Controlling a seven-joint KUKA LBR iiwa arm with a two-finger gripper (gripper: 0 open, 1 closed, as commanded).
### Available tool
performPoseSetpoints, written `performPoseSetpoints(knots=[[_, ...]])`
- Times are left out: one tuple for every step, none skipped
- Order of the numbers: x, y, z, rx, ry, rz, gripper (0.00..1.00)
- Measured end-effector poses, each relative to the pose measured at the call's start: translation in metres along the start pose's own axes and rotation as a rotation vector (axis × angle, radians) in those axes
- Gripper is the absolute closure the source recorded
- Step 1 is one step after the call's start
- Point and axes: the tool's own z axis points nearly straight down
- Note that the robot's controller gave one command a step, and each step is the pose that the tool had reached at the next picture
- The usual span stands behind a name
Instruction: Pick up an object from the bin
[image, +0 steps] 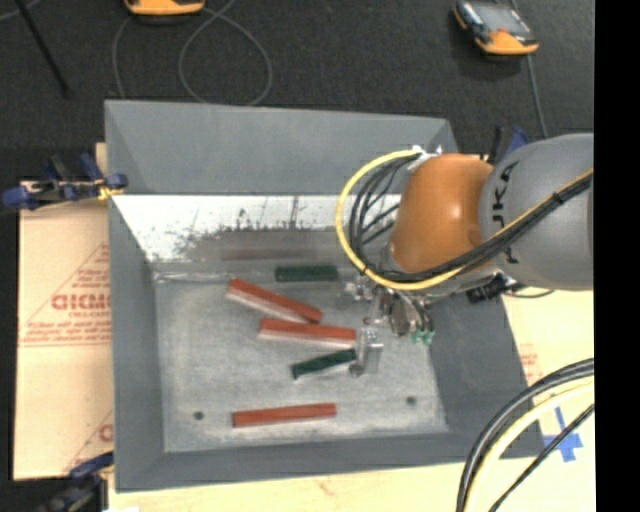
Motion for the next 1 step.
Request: performPoseSetpoints(knots=[[0.0492,0.0148,0.0692,-0.001,0.007,0.073,0.00]])
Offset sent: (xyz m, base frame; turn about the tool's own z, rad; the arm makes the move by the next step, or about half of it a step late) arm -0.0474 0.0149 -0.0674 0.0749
